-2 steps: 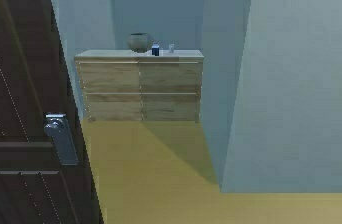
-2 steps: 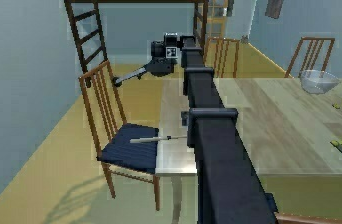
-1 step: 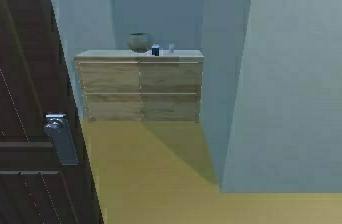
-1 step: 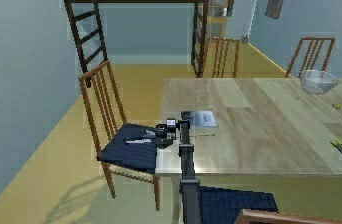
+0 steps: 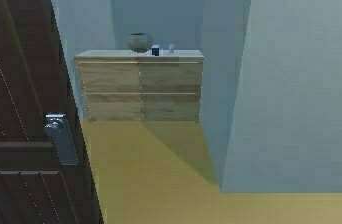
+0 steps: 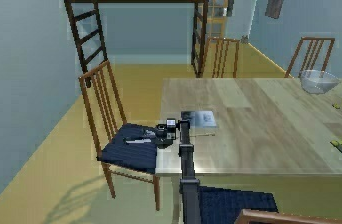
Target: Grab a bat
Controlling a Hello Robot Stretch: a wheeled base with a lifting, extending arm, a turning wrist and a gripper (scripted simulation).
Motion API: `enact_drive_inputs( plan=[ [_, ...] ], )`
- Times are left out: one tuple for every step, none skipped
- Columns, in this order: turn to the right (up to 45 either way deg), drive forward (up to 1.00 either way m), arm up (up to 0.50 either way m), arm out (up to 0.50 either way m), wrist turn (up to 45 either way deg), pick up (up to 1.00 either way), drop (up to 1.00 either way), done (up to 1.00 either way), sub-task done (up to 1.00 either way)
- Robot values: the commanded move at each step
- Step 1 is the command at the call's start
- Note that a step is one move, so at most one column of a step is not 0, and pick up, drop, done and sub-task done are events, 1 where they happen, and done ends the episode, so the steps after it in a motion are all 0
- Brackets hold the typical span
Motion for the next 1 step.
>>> enact_drive_inputs(
  plan=[
    [0.0,0.00,0.10,0.00,0.0,0.00,0.00,0.00,0.00]
  ],
)
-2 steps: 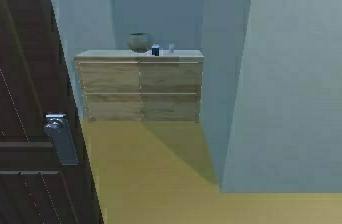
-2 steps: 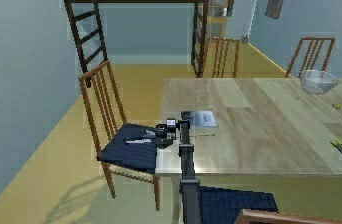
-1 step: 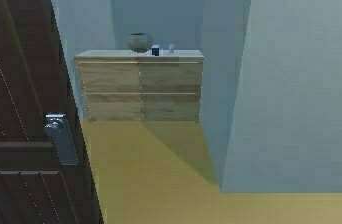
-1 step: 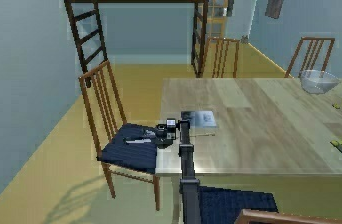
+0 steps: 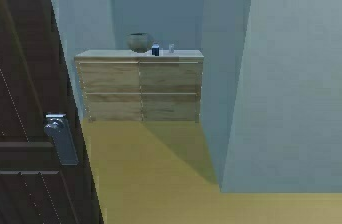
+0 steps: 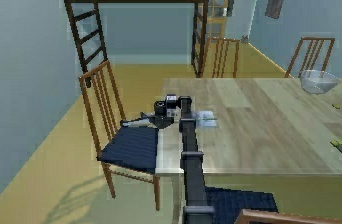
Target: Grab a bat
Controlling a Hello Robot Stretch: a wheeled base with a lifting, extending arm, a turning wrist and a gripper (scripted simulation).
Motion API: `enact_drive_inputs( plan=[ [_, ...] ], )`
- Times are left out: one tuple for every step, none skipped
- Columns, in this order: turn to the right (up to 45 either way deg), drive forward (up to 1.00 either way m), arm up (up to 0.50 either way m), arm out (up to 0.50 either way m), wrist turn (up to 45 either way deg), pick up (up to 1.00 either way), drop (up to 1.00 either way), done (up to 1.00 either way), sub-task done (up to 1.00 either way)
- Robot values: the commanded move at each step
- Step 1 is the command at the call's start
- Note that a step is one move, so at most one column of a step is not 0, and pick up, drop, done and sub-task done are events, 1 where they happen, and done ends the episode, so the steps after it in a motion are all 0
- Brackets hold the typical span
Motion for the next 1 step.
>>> enact_drive_inputs(
  plan=[
    [0.0,0.00,0.00,0.00,0.0,0.00,0.00,1.00,0.00]
  ],
)
